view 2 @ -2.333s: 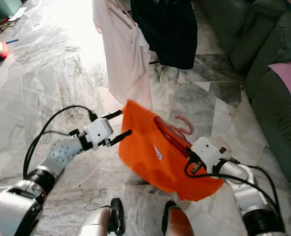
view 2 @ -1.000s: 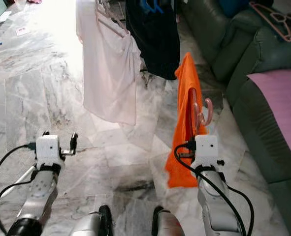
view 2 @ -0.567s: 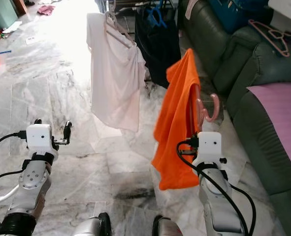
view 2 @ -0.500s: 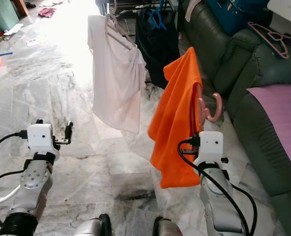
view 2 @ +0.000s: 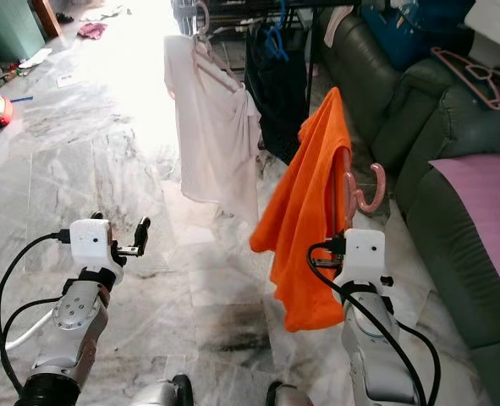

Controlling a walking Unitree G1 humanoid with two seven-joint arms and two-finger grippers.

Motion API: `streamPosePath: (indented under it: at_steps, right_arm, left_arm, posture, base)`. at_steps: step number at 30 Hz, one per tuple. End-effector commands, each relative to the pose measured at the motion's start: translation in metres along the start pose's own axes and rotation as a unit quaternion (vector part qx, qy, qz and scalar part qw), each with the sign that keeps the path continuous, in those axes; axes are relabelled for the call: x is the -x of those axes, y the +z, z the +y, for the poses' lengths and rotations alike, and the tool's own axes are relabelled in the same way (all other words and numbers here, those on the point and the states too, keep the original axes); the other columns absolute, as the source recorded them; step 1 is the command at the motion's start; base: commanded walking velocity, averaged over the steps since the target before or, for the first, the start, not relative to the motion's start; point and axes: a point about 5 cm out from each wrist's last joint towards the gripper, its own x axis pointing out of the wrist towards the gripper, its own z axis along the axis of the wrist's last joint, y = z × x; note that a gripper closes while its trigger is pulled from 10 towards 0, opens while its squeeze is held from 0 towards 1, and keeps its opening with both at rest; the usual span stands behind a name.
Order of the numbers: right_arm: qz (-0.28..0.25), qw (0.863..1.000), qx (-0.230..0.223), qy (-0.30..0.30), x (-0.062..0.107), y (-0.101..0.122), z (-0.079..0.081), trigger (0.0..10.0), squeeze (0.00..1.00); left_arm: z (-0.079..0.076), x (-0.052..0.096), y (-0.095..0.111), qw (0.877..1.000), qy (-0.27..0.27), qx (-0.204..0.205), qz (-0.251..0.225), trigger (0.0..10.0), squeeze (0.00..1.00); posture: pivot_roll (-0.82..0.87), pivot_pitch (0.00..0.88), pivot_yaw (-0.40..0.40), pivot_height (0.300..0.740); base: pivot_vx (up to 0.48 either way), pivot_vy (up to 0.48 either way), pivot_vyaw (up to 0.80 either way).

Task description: Hang hanger

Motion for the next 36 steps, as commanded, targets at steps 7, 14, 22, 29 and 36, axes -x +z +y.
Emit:
streamPosePath:
  at_steps: [7, 14, 22, 29, 36]
  right_arm:
    - [-0.014, 1.0, -0.006, -0.009, 0.002, 0.007, -0.003, 10.0, 0.0]
    - [-0.011, 1.0, -0.007, -0.009, 0.004, 0.005, -0.003, 10.0, 0.0]
    - [-0.005, 1.0, -0.006, -0.004, 0.001, 0.003, 0.001, 10.0, 0.0]
    - [-0.003, 1.0, -0.007, -0.002, -0.001, 0.001, 0.003, 10.0, 0.0]
    - [0.001, 1.0, -0.006, 0.002, 0.0, -0.001, 0.004, 10.0, 0.0]
  left_arm:
    - [-0.006, 0.003, -0.003, 1.0, -0.018, 0.011, 0.01, 10.0, 0.0]
    - [-0.007, 0.005, -0.004, 1.0, -0.021, 0.014, 0.014, 10.0, 0.0]
    - [-0.012, 0.004, -0.007, 0.999, -0.036, 0.016, 0.021, 10.0, 0.0]
    - [-0.017, -0.001, -0.008, 0.998, -0.05, 0.018, 0.027, 10.0, 0.0]
    - [-0.018, -0.002, -0.009, 0.998, -0.056, 0.018, 0.032, 10.0, 0.0]
  posture:
    - [-0.14, 0.147, 0.025, 0.74]
    - [-0.14, 0.141, 0.022, 0.74]
    - [-0.14, 0.103, 0.026, 0.74]
    - [-0.15, 0.078, 0.038, 0.74]
    - [-0.15, 0.075, 0.043, 0.74]
  base:
    - [0.456, 0.0, 0.0]
    - [0.48, 0.0, 0.0]
    - [0.48, 0.0, 0.0]
    - [0.48, 0.0, 0.0]
    - [0.48, 0.0, 0.0]
